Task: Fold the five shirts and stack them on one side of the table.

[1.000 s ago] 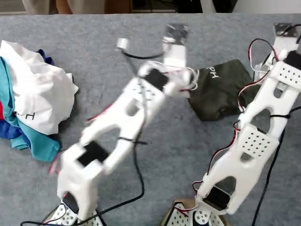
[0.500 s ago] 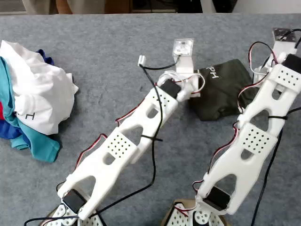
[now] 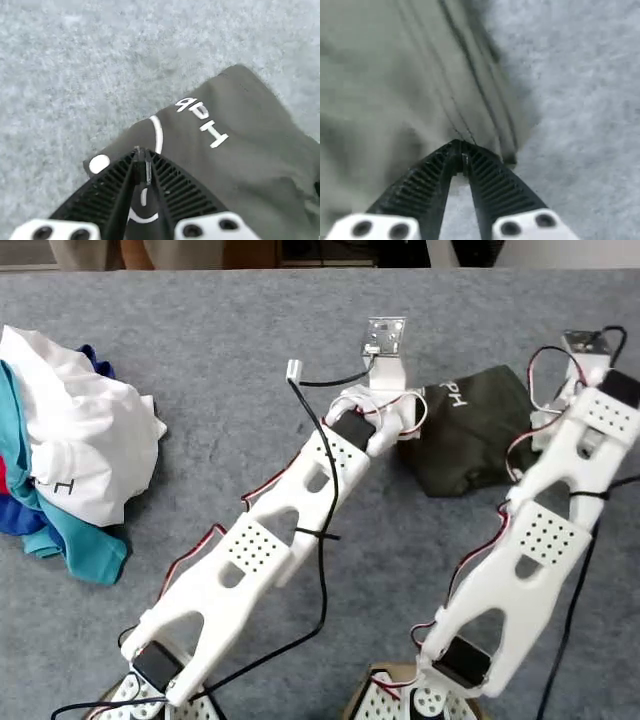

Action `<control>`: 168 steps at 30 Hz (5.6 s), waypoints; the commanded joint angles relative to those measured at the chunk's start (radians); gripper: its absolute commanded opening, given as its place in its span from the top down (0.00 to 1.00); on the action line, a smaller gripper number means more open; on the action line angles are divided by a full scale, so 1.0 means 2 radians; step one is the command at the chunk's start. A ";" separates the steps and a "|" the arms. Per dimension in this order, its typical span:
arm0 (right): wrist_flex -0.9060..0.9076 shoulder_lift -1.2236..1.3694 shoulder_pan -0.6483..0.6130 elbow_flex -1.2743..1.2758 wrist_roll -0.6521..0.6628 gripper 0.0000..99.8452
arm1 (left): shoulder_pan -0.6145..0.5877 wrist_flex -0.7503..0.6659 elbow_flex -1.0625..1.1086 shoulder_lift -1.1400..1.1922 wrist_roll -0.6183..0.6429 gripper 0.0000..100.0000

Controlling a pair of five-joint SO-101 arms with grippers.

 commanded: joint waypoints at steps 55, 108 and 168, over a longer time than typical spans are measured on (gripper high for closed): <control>0.032 0.142 0.023 -0.225 -0.048 1.00 | 0.018 0.002 -0.006 -0.003 0.089 0.93; 0.028 0.144 0.024 -0.225 -0.046 1.00 | -0.022 0.070 -0.041 -0.005 0.041 0.98; 0.079 -0.227 -0.165 -0.088 0.000 0.97 | -0.297 0.441 0.079 -0.438 -0.202 0.98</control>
